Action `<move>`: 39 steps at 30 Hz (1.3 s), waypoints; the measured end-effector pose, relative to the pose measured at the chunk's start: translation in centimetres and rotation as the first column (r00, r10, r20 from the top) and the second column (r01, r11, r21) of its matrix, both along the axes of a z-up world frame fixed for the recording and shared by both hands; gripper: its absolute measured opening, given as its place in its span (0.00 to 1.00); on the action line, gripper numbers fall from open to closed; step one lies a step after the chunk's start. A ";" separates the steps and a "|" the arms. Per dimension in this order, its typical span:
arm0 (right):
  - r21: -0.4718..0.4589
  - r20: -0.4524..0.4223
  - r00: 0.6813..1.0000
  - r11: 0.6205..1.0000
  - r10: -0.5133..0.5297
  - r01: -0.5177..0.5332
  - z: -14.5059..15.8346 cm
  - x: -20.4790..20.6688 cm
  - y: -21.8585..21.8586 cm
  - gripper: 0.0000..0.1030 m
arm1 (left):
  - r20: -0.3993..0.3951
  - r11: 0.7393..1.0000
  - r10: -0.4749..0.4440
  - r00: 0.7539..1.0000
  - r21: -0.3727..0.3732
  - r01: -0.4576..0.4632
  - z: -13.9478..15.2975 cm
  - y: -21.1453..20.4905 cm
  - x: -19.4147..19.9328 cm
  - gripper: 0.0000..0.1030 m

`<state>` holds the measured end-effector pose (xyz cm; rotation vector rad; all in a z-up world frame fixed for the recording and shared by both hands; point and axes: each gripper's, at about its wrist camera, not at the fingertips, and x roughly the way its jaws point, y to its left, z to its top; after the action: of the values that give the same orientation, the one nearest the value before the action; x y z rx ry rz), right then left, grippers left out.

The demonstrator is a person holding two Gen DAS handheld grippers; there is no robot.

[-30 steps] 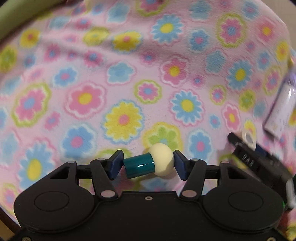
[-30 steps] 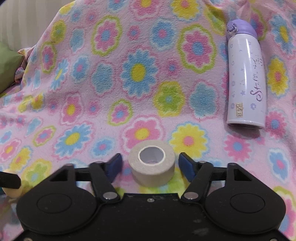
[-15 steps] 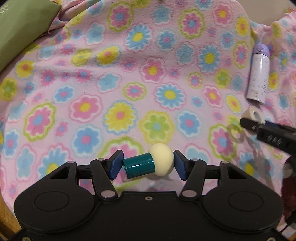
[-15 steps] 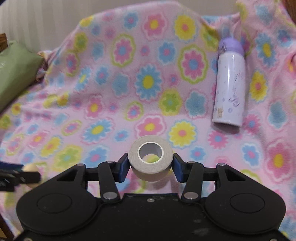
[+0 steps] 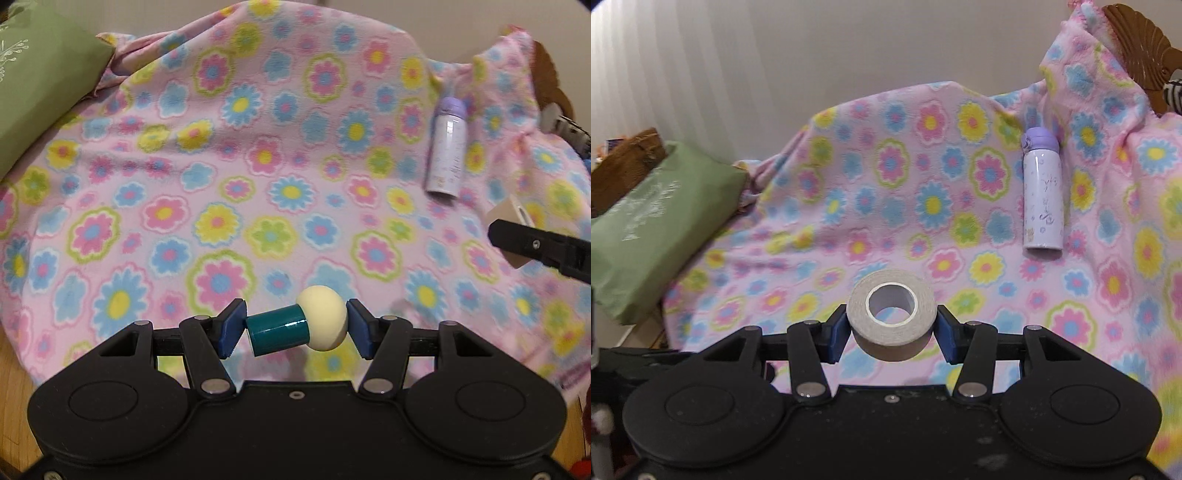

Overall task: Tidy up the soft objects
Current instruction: 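Carry the sponge and the tape roll with both grippers over the basket, then open both grippers to drop the sponge and tape roll into the basket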

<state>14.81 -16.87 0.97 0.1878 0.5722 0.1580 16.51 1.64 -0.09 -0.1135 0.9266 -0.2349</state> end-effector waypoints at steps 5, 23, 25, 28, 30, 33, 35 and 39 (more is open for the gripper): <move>0.015 -0.040 0.999 1.000 0.021 -0.020 -0.8 -4.1 0.3 0.47 | -0.042 0.999 -0.042 0.998 -0.011 0.041 0.0 -0.3 -2.2 0.54; -0.017 -0.281 0.957 0.997 0.073 -0.081 -4.3 -12.9 1.8 0.47 | -0.199 0.989 -0.133 0.971 0.041 0.144 -1.0 -1.3 -9.3 0.54; -0.021 -0.304 0.950 0.996 0.072 -0.082 -4.4 -13.2 2.0 0.47 | -0.210 0.989 -0.129 0.969 0.047 0.141 -1.2 -1.3 -9.7 0.54; -0.028 -0.321 0.945 0.996 0.070 -0.083 -4.5 -13.4 2.2 0.47 | -0.218 0.990 -0.116 0.969 0.048 0.129 -1.3 -1.3 -10.1 0.54; -0.027 -0.326 0.943 0.996 0.066 -0.079 -4.6 -13.3 2.1 0.47 | -0.218 0.992 -0.105 0.970 0.049 0.119 -1.3 -1.2 -10.2 0.54; -0.024 -0.338 0.939 0.997 0.060 -0.073 -4.8 -13.1 1.9 0.47 | -0.221 0.992 -0.091 0.971 0.063 0.107 -1.6 -1.1 -10.0 0.54; -0.020 -0.346 0.936 0.997 0.060 -0.071 -5.0 -13.0 1.9 0.47 | -0.228 0.993 -0.080 0.970 0.063 0.097 -1.8 -1.0 -9.8 0.54; -0.012 -0.349 0.935 0.998 0.057 -0.065 -5.1 -13.0 1.8 0.47 | -0.221 0.993 -0.062 0.973 0.080 0.081 -1.8 -0.9 -9.6 0.54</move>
<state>1.83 -15.06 -4.16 0.1770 0.9343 0.1795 6.86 0.69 -1.88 -0.0235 1.1593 -0.2508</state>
